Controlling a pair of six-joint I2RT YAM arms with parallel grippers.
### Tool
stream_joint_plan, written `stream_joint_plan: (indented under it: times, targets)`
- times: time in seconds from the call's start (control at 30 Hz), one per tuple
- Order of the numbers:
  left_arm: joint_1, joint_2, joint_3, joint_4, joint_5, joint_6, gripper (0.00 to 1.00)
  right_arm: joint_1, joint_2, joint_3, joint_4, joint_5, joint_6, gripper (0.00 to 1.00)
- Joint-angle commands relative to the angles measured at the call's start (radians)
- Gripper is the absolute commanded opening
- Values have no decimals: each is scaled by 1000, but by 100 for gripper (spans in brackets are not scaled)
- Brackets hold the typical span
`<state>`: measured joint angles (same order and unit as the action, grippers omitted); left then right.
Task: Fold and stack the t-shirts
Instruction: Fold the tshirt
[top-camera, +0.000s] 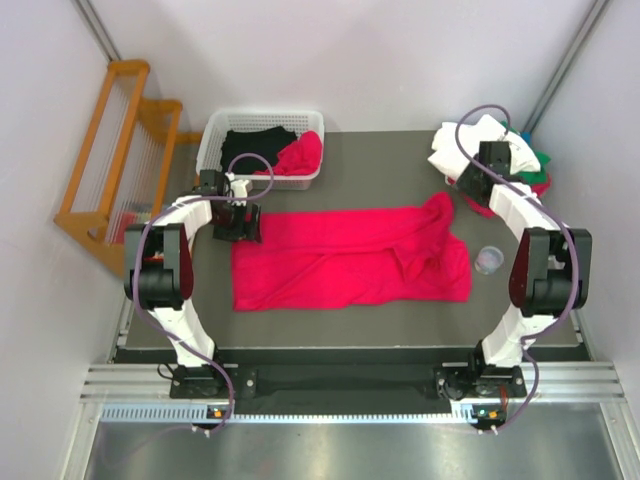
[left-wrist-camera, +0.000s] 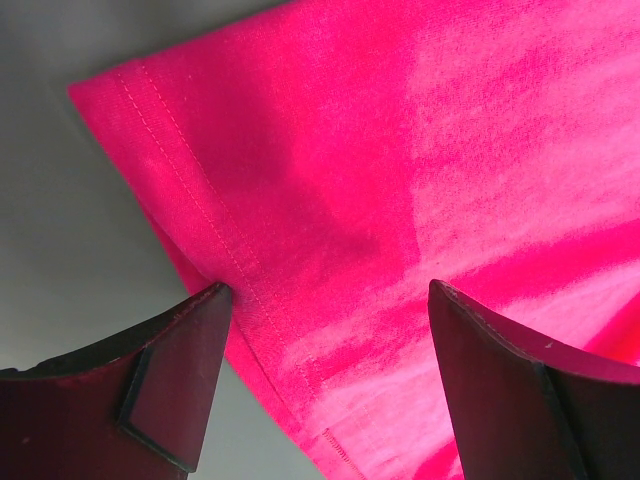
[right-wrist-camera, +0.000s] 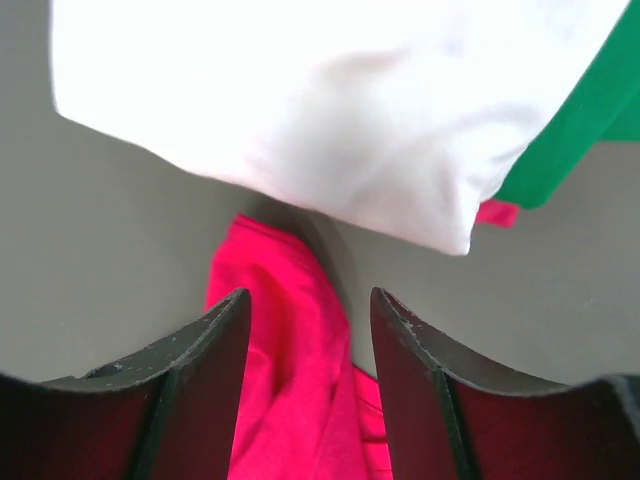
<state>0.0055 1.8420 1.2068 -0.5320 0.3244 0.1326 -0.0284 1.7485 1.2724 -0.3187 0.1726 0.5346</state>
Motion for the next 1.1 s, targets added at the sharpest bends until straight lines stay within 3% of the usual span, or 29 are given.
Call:
stream_joint_plan:
  times: [0.0, 0.27, 0.7, 0.8, 0.93, 1.07]
  targets:
    - [-1, 2, -1, 9, 19, 1, 85, 8, 23, 66, 49, 7, -4, 52]
    - [-2, -10, -3, 4, 22, 1, 85, 16, 210, 183, 10, -125, -42, 53]
    - [-2, -7, -3, 3, 24, -5, 85, 62, 266, 216, -9, -156, -74, 54]
    - [-2, -4, -1, 4, 27, -5, 85, 73, 295, 237, -23, -170, -85, 50]
    - [-2, -6, 0, 4, 21, -4, 85, 81, 316, 248, -40, -170, -91, 30]
    - [-2, -3, 4, 3, 22, -4, 85, 82, 306, 240, -48, -148, -94, 28]
